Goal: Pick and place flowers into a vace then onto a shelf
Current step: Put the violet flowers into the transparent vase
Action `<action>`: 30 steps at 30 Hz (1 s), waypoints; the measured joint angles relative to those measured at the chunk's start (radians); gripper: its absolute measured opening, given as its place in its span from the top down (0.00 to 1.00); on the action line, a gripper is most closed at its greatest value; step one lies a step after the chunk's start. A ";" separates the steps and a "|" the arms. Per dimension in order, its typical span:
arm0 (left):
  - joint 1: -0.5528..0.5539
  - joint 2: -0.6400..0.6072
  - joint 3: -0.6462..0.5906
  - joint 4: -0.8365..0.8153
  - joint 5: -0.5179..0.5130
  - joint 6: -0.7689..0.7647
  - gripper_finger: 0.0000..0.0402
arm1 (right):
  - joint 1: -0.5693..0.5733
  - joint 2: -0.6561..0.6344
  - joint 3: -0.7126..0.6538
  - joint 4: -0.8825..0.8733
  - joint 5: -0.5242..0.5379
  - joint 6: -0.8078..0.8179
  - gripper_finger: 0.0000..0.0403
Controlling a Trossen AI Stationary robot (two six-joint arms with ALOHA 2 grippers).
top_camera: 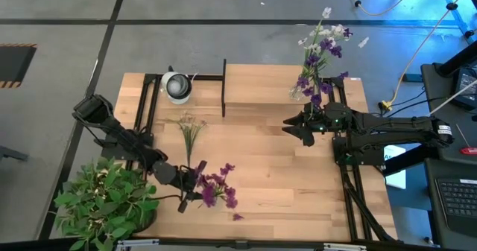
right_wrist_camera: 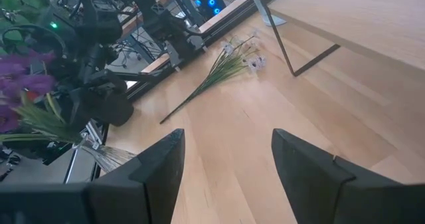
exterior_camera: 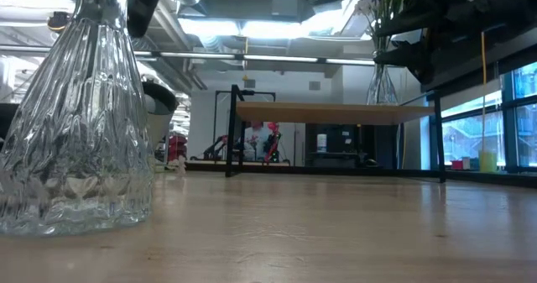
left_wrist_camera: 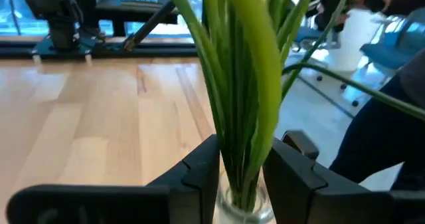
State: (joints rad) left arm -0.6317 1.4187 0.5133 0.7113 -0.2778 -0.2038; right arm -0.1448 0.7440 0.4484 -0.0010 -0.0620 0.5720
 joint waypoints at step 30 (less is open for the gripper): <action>-0.031 -0.017 0.001 -0.087 0.055 -0.010 0.51 | 0.000 0.000 0.000 0.000 0.000 -0.001 0.43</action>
State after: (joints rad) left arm -0.6624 1.4017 0.5140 0.6247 -0.2226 -0.2142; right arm -0.1447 0.7439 0.4484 -0.0013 -0.0620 0.5709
